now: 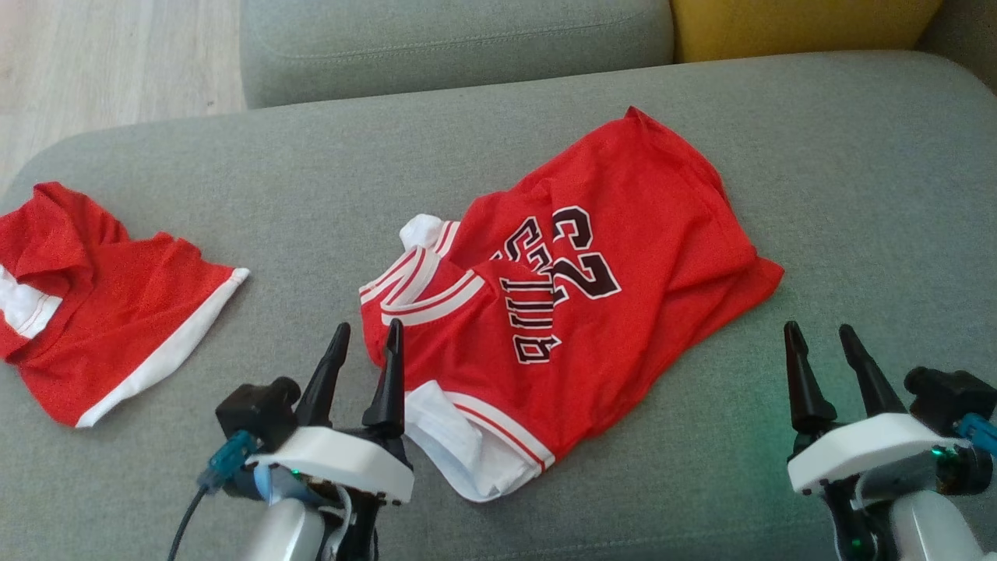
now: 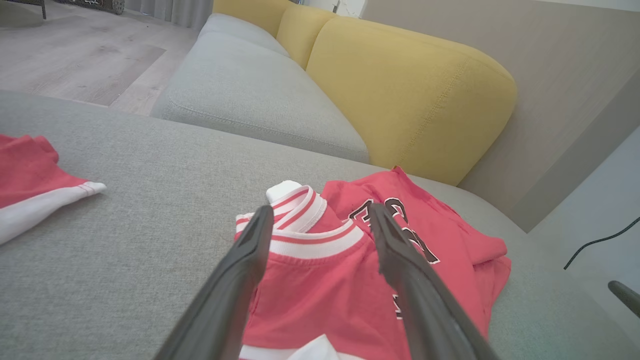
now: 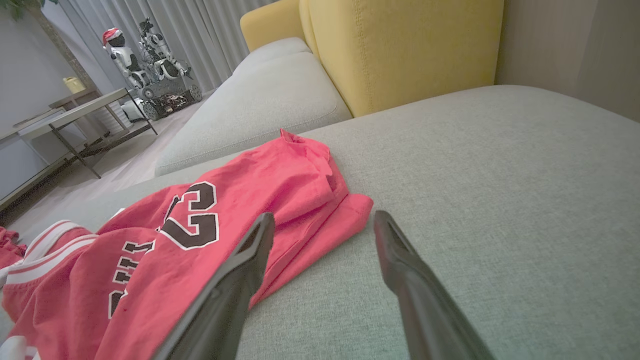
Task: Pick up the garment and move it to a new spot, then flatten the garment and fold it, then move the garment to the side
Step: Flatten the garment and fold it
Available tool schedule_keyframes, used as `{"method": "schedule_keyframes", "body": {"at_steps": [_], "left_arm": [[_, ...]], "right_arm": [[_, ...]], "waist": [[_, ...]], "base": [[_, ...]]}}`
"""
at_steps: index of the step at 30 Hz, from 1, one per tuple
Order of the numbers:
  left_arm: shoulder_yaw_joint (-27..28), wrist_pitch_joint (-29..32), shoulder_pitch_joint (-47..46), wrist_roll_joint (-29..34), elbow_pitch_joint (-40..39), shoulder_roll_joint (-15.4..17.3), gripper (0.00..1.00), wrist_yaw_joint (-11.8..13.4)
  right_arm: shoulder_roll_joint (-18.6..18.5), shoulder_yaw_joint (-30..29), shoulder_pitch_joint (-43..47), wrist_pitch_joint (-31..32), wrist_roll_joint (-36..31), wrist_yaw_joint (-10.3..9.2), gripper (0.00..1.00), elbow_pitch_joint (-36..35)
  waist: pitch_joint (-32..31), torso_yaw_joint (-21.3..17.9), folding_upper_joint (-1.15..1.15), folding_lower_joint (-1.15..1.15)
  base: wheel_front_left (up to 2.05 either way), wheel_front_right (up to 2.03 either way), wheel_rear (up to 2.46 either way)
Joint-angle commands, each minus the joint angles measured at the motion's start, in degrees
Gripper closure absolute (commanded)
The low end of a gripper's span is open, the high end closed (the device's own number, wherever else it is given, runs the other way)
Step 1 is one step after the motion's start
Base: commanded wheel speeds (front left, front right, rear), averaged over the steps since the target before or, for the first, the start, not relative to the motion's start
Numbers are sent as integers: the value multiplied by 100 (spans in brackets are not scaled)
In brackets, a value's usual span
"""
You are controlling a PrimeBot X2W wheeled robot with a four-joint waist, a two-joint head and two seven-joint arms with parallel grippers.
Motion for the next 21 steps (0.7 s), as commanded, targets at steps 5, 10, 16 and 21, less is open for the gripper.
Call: {"method": "schedule_keyframes", "body": {"at_steps": [5, 10, 16, 21], "left_arm": [[105, -35, -238, 34, -136, 40, 0, -46], [46, -35, -319, 32, -109, 40, 0, -50], [16, -35, -423, 68, -75, 40, 0, -75], [-7, -35, -541, 82, -64, 40, 0, -96]], "right_arm": [[113, -38, -144, 115, -169, -4, 0, -409], [200, -249, -373, 376, -19, -4, 0, -270], [249, -420, -946, 803, 281, -4, 0, 269], [257, -446, -1412, 953, 430, -4, 0, 763]], "waist": [[73, 36, 0, 0], [190, 152, 0, 0], [443, 327, 0, 0], [654, 462, 0, 0]], "base": [[0, 0, 0], [0, 0, 0], [0, 0, 0], [0, 0, 0]]}}
